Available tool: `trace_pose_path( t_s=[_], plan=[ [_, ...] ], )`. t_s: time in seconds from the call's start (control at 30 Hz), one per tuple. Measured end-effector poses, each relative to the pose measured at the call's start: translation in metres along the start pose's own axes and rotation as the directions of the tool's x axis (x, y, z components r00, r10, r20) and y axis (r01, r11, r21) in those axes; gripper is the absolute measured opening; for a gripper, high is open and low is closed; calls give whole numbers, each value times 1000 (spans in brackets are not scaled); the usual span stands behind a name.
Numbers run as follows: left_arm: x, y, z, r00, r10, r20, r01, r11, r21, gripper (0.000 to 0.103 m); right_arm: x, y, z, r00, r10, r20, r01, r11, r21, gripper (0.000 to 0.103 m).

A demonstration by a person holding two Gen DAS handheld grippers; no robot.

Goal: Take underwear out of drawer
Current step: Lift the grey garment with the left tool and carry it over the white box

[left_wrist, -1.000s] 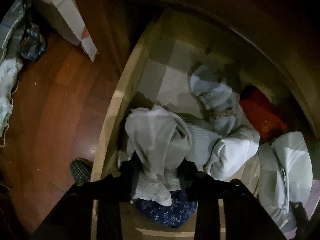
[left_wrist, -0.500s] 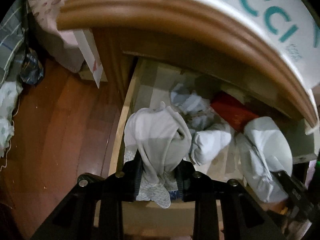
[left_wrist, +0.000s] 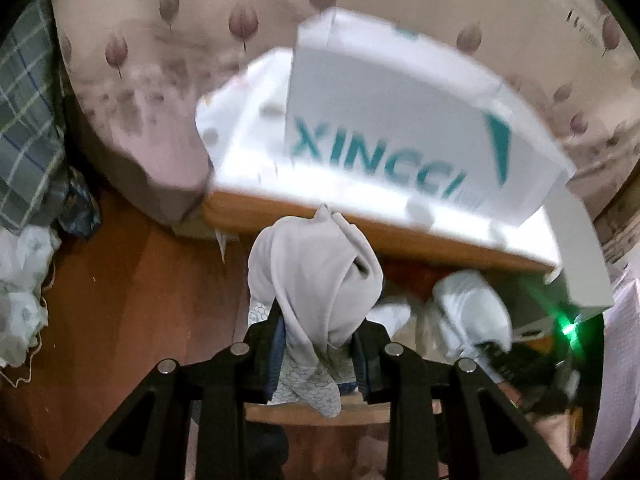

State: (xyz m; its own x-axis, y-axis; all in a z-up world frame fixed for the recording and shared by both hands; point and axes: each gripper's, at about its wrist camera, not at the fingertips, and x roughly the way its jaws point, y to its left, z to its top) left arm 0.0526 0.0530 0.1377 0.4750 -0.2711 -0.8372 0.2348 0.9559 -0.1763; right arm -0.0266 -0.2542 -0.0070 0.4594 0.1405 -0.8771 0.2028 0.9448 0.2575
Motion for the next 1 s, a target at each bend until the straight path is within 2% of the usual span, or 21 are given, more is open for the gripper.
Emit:
trace_pose_path(
  t_s=[0.13, 0.27, 0.5, 0.6, 0.77, 1.0],
  plan=[
    [-46, 3, 28, 996, -12, 93, 9, 999, 32, 29, 3, 2, -1, 1000, -26, -1, 26, 1000, -9, 13],
    [-77, -2, 58, 985, 30, 171, -43, 996, 73, 29, 4, 5, -1, 999, -46, 4, 46, 999, -14, 13],
    [-97, -21, 114, 973, 33, 228, -63, 990, 126, 29, 4, 8, -1, 997, -72, 11, 73, 997, -29, 13],
    [-93, -32, 140, 969, 20, 247, -60, 986, 157, 29, 4, 7, 0, 997, -73, 9, 73, 997, -30, 13],
    [-66, -55, 182, 976, 9, 219, -52, 980, 191, 29, 6, 9, 0, 998, -67, 5, 67, 997, -21, 13],
    [-16, -72, 213, 983, 14, 181, -50, 979, 197, 29, 2, 2, 1, 998, -62, 10, 62, 998, -11, 13]
  ],
)
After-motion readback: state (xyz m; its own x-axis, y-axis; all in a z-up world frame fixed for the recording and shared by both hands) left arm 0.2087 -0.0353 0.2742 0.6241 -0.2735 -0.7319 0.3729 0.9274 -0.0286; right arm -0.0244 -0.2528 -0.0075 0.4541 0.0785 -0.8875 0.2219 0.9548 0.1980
